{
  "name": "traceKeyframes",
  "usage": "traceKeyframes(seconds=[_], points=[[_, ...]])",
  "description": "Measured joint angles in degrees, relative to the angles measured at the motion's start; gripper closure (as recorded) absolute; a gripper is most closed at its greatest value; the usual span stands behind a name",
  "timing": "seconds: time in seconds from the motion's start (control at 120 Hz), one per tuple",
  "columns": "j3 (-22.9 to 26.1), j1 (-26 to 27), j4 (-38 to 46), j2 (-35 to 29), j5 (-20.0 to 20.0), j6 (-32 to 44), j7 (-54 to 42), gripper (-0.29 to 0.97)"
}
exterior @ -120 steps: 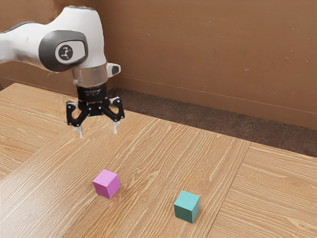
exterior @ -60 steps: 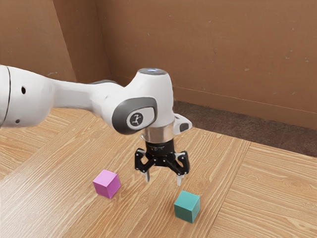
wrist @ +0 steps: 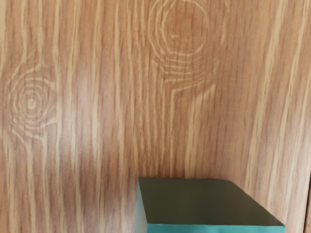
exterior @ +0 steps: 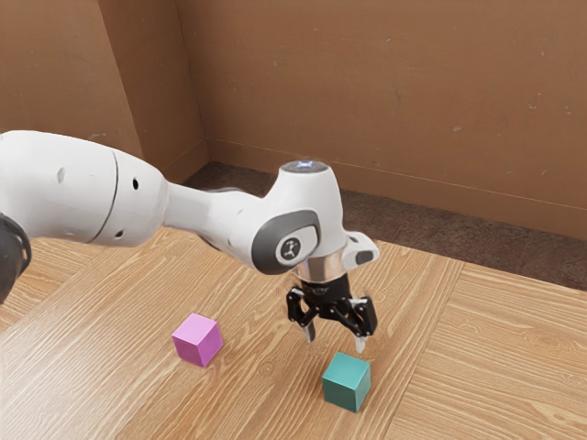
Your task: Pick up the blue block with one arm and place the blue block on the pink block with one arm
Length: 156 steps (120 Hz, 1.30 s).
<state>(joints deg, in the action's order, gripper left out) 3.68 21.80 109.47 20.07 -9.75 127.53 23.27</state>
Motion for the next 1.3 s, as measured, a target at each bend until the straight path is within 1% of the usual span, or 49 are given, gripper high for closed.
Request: traceKeyframes(seconds=[0.108, 0.25, 0.392, 0.817, 0.975, 1.108, 1.3], points=[[0.05, 0.04, -1.02, 2.09, -0.62, 0.72, -2.90, 0.00], [0.10, 1.33, 0.73, 1.97, -2.72, 2.53, -5.85, 0.00], [0.10, 1.52, 1.75, 2.01, -4.17, 4.13, -8.17, 0.00], [0.70, 1.57, 1.31, 5.79, -4.91, 7.13, -12.71, 0.00], [0.80, 2.15, 1.88, 5.16, -5.57, 7.80, -13.67, 0.00], [0.81, 2.19, 6.26, 2.91, -6.83, 9.27, -14.19, 0.00], [0.81, 2.21, 6.55, 3.22, -7.25, 10.53, -14.78, 0.00]])
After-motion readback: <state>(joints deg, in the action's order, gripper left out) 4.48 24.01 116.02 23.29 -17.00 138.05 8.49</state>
